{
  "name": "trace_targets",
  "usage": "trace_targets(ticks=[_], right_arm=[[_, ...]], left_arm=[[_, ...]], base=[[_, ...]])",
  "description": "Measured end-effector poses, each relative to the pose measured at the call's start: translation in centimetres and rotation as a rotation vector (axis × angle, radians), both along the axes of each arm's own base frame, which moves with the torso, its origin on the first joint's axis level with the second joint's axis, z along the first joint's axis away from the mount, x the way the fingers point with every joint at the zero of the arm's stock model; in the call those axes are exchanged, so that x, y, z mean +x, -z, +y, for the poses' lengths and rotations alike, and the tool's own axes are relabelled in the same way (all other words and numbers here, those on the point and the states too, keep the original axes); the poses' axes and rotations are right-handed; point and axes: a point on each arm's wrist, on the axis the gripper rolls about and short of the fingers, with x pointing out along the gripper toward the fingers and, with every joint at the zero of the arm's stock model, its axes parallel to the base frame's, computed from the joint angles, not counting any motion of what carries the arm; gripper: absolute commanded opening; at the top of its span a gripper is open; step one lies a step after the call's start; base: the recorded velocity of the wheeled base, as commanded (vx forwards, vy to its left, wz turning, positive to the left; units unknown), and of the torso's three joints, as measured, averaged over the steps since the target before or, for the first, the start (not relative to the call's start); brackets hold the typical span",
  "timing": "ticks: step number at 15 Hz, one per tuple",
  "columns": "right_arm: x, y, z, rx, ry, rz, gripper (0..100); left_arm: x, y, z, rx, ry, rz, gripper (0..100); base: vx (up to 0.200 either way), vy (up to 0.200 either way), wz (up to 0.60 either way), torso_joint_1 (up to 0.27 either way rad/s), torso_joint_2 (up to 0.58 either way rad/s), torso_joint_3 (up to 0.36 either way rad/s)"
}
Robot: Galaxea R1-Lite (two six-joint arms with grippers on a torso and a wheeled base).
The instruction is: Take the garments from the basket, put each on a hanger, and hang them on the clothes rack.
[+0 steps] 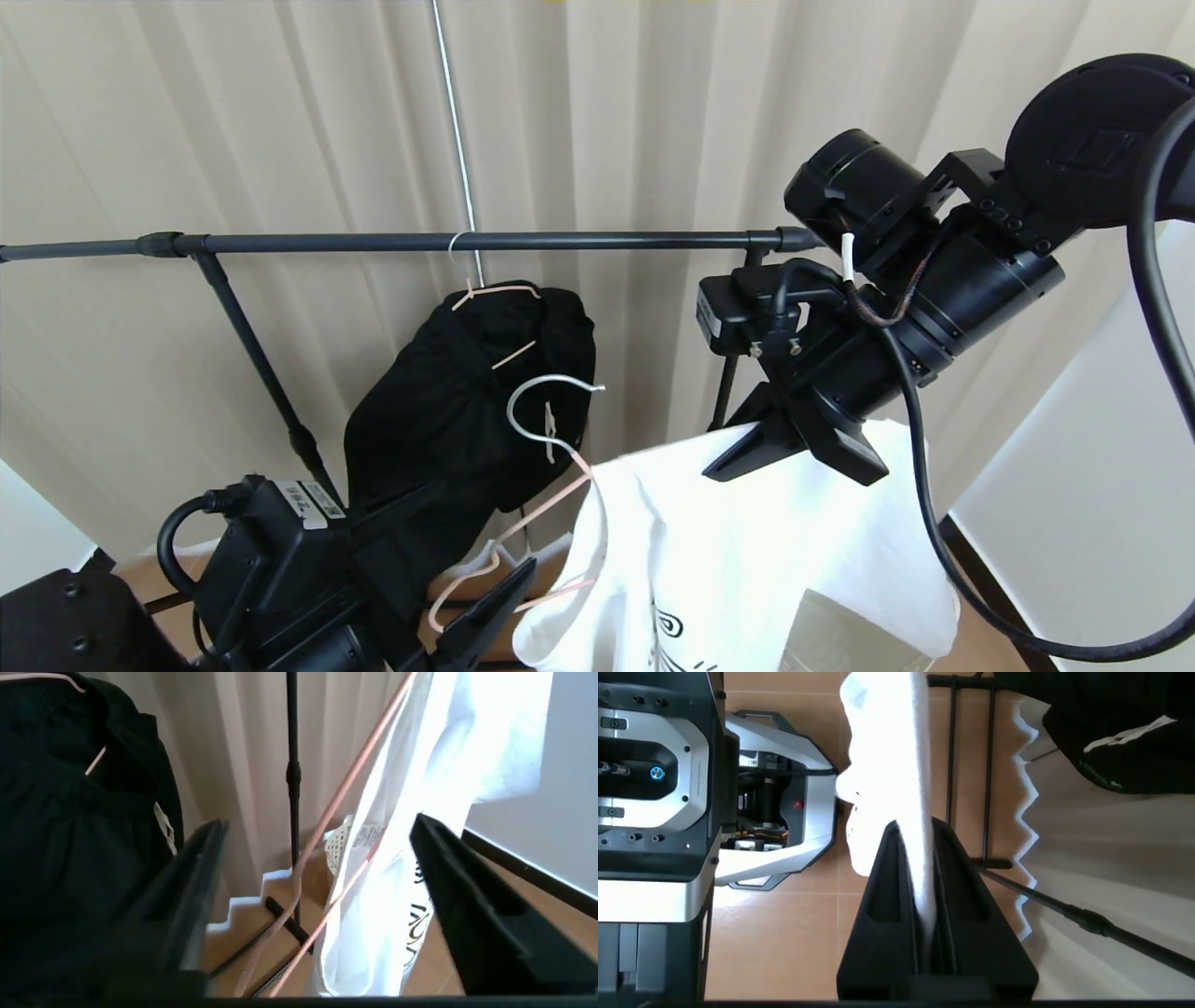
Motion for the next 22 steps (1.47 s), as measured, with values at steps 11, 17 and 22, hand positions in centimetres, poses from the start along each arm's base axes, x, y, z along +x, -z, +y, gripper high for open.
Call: trace_targets(ticks=[11,17,22], right_arm=[[0.6,-1.3,-0.6,-0.041,0.280,-0.373,0],[-0.3,0.6,-0.3,0.105,0.374,-0.577,0],[-1.8,1.0,-0.1,0.229,0.435,-0.681,0]], left_arm=[[3.7,-0.6,1.2,-0.086,-0.184,0.141,100],[6.1,-0.5,1.1,-0.092,-0.301,0.463,100],[7.0,-0.4,0.4,-0.081,-0.352,0.506,100]], base=[[0.000,0.000,0.00,0.000,0.00,0.000],[0.000,0.000,0.00,0.000,0.00,0.000],[0.000,0.000,0.00,0.000,0.00,0.000]])
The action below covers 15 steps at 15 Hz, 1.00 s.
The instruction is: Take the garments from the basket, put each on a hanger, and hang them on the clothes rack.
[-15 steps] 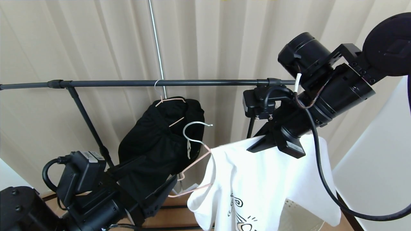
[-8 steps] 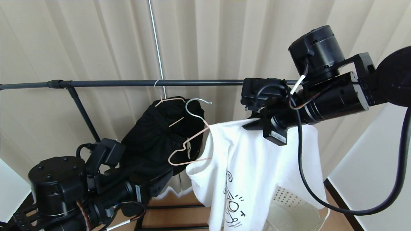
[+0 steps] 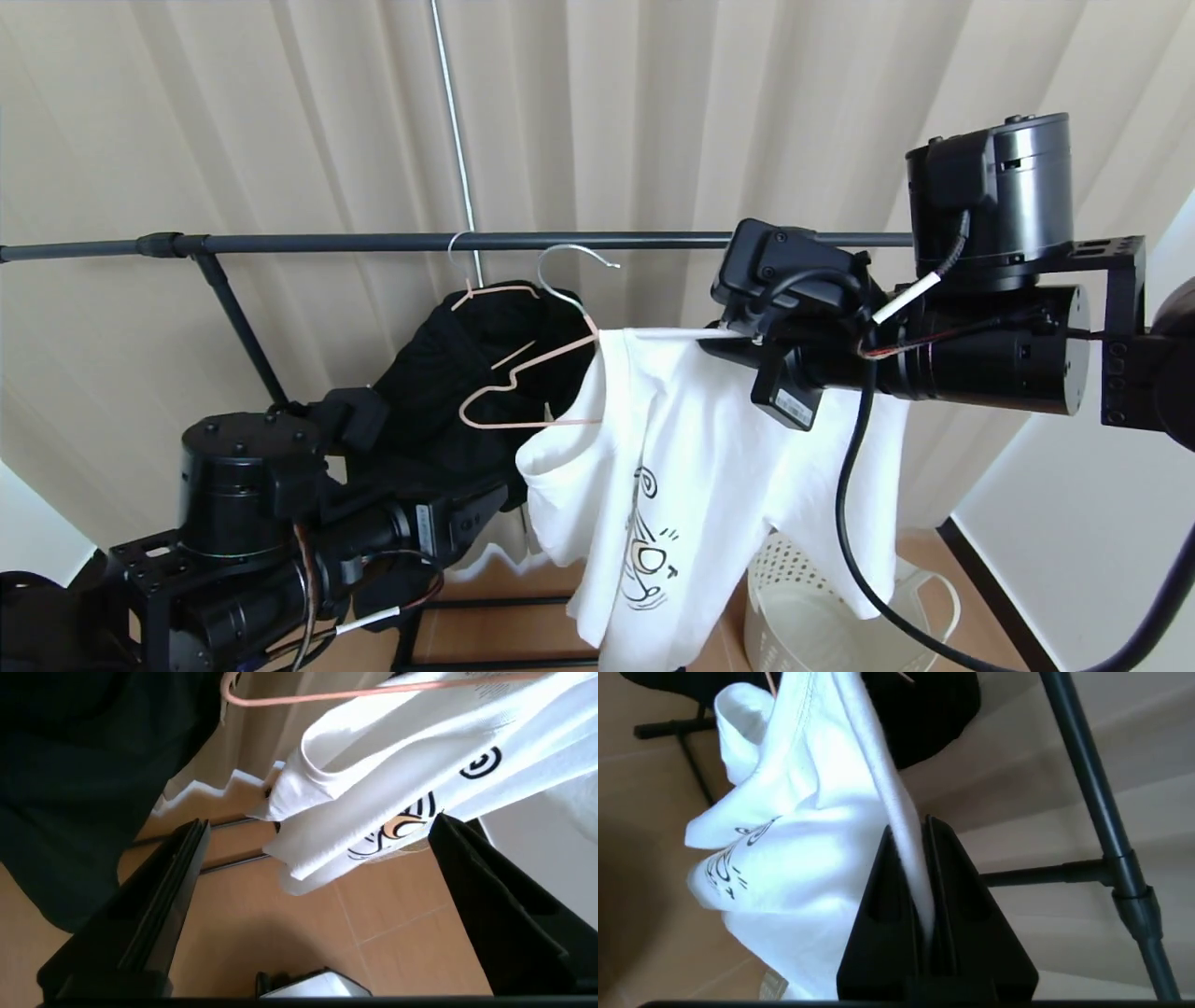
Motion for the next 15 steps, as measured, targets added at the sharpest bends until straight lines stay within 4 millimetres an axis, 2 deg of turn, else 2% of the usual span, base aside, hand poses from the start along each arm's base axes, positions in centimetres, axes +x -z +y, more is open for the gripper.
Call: trace_targets(ticks=[5,15], right_arm=[[-1.8,-0.1,0.7,0.030,-0.020,-0.019,0],[-3.7,-1.3,1.4,0.084,-0.031,-0.040,0]], left_arm=[[1.2,0.7,-1.0,0.033,-0.099,-0.001,100],[1.8,1.9,-2.3,0.064,-0.146,-0.020,100]], base=[[0.000,0.000,0.00,0.000,0.00,0.000],[0.000,0.000,0.00,0.000,0.00,0.000]])
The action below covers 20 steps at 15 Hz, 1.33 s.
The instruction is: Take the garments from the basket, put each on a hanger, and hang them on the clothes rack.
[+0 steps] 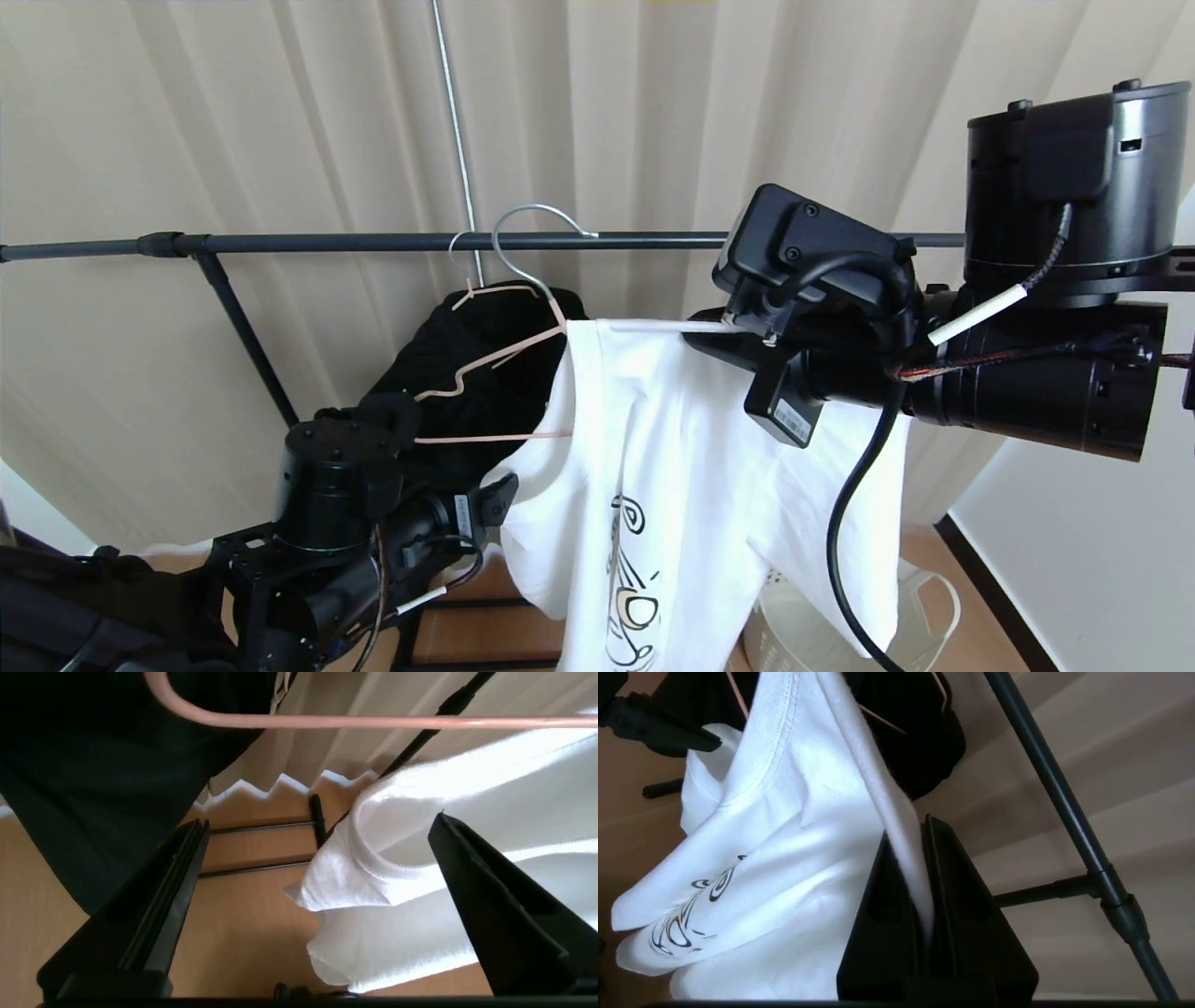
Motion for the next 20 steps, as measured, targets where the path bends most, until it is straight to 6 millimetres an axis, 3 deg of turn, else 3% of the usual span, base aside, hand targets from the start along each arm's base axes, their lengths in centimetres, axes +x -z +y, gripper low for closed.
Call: trace_targets(ticks=[4,5,12,17,20], right_arm=[[-0.6,-0.3,0.2,0.007,-0.019,-0.007,0],[-0.6,-0.3,0.2,0.009,-0.020,-0.008,0],[-0.8,0.0,-0.2,0.015,-0.007,0.012,0],[-0.9,2.4,-1.9,0.056,0.076,0.139,0],[-1.3,4.1,-3.1,0.143,0.102,0.118,0]], left_arm=[[0.2,0.4,-0.1,0.008,-0.003,0.009,100],[0.2,0.4,-0.1,0.008,-0.004,0.010,0],[0.1,0.4,0.0,0.009,-0.006,0.000,0],[0.0,-0.3,0.2,0.001,-0.015,-0.028,0],[-0.1,-0.5,0.3,-0.002,-0.017,-0.033,0]], base=[[0.000,0.000,0.00,0.000,0.00,0.000],[0.000,0.000,0.00,0.000,0.00,0.000],[0.000,0.000,0.00,0.000,0.00,0.000],[0.000,0.000,0.00,0.000,0.00,0.000],[0.000,0.000,0.00,0.000,0.00,0.000]])
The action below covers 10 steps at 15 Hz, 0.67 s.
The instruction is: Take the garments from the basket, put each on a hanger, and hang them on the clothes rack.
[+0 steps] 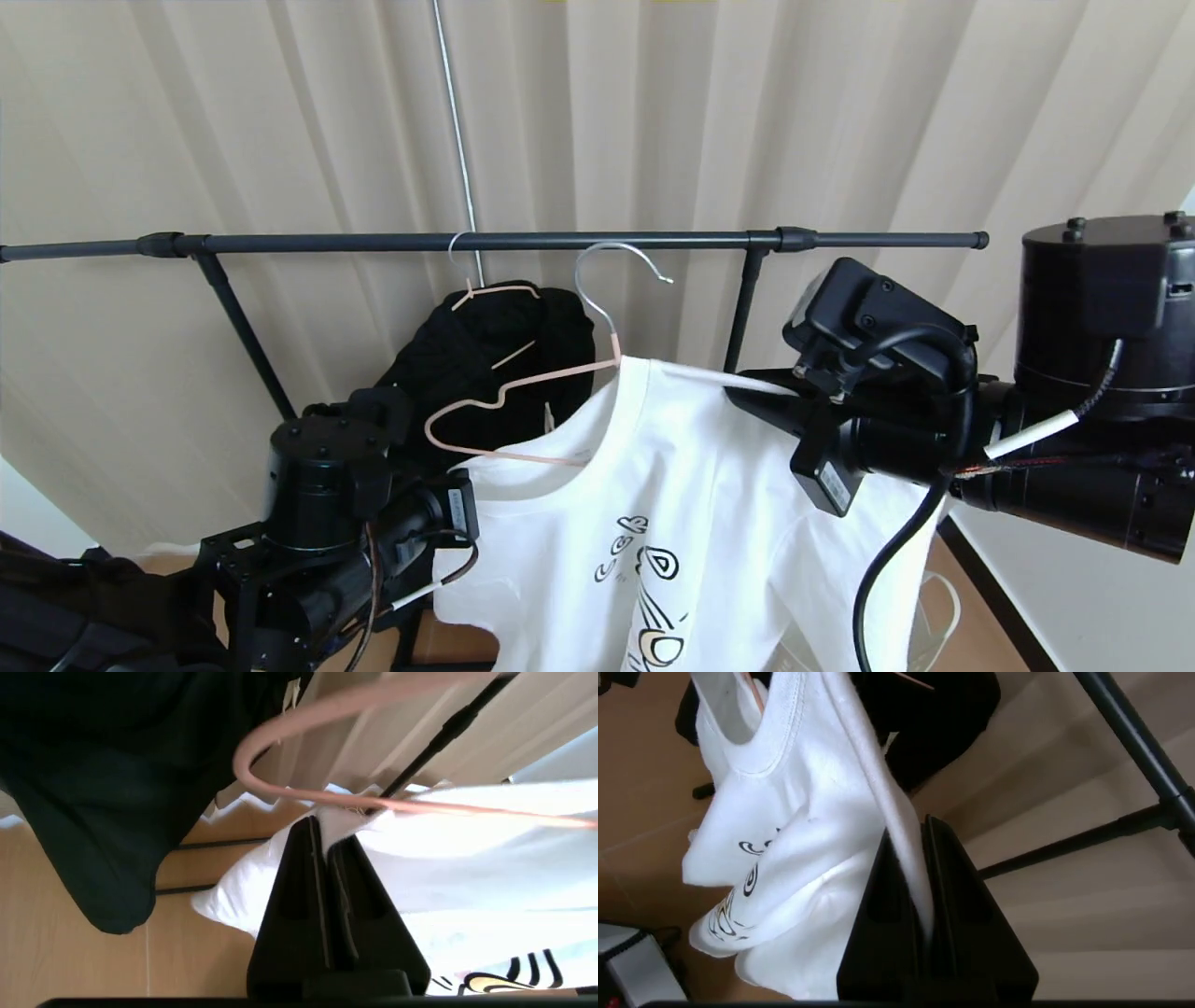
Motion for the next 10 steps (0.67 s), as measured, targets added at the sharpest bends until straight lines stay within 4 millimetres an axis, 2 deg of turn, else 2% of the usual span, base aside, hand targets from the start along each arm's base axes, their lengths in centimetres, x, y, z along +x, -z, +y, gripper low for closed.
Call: trace_targets(ticks=[5,10], right_arm=[[-0.4,3.3,-2.1,0.119,0.052,-0.024,0],[-0.5,4.5,-3.1,0.095,0.078,0.006,0]], left_arm=[[0.0,-0.1,0.1,-0.001,-0.002,-0.004,0],[0.6,-0.3,0.9,-0.001,-0.037,-0.013,0]], base=[[0.000,0.000,0.00,0.000,0.00,0.000],[0.000,0.000,0.00,0.000,0.00,0.000]])
